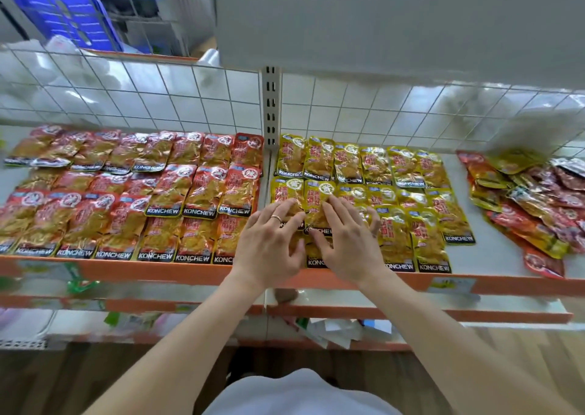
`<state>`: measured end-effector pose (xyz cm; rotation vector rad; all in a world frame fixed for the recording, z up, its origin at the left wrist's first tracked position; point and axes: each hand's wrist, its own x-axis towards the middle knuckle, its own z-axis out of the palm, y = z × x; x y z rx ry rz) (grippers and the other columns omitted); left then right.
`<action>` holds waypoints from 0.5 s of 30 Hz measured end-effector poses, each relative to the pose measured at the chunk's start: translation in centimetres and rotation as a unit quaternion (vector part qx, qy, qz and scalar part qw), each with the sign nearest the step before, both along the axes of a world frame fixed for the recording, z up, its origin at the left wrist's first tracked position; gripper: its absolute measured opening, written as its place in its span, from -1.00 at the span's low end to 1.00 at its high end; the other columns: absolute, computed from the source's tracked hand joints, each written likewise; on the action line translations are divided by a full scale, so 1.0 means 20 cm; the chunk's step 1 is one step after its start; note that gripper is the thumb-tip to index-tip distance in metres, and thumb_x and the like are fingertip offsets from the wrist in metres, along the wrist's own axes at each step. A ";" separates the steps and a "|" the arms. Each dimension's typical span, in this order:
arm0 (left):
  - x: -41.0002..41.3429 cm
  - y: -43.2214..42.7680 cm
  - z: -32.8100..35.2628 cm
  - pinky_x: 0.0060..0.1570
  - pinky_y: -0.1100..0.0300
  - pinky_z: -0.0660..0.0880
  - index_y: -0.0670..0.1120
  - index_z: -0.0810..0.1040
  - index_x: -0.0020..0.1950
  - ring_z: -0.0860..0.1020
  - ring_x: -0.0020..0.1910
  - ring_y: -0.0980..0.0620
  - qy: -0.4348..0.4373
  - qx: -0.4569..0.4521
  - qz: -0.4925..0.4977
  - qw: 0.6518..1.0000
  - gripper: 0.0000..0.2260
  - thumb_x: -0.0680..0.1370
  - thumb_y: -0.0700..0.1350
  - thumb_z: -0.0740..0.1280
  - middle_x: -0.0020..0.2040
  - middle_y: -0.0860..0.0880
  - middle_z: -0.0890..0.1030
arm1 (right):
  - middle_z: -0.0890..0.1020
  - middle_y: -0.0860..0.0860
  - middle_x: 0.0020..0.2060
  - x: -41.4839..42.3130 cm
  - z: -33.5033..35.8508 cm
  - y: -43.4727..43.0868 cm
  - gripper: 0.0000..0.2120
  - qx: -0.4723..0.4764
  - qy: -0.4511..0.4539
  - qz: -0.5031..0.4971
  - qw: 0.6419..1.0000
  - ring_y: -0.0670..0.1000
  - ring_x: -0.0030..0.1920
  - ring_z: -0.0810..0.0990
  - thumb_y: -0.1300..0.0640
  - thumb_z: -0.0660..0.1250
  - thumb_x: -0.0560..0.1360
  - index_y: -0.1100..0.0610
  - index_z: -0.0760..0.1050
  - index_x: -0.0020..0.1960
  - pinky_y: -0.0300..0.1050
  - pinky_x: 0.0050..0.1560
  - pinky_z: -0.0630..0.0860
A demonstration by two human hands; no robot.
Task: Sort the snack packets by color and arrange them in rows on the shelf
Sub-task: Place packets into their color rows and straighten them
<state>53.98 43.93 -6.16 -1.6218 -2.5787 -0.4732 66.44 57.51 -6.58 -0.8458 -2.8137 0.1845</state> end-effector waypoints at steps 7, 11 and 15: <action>-0.01 0.00 -0.01 0.47 -0.03 0.28 -0.02 0.52 0.40 0.33 0.51 -0.08 0.010 0.006 0.009 1.000 -0.49 0.51 0.14 0.17 0.52 -0.06 0.40 | 0.21 -0.05 0.58 0.01 0.00 -0.02 -0.32 0.004 0.000 -0.008 1.000 -0.02 0.60 0.06 -0.30 -0.08 0.58 0.03 0.23 0.57 0.28 0.46 -0.16; 0.00 0.00 -0.01 0.48 -0.06 0.28 0.01 0.49 0.44 0.33 0.51 -0.10 0.011 -0.010 0.013 1.000 -0.46 0.51 0.16 0.14 0.53 -0.04 0.40 | 0.34 -0.03 0.52 0.02 -0.02 -0.03 -0.40 0.009 0.026 0.015 0.999 -0.01 0.55 0.23 -0.26 0.03 0.56 0.03 0.38 0.48 0.28 0.45 -0.03; 0.00 0.01 0.00 0.48 -0.08 0.28 0.02 0.48 0.44 0.32 0.52 -0.09 0.013 -0.023 0.017 1.000 -0.46 0.51 0.17 0.15 0.53 -0.03 0.39 | 0.33 -0.05 0.53 0.02 -0.02 -0.02 -0.45 0.001 0.025 0.017 1.000 -0.03 0.55 0.23 -0.16 0.09 0.56 0.03 0.38 0.48 0.27 0.44 -0.06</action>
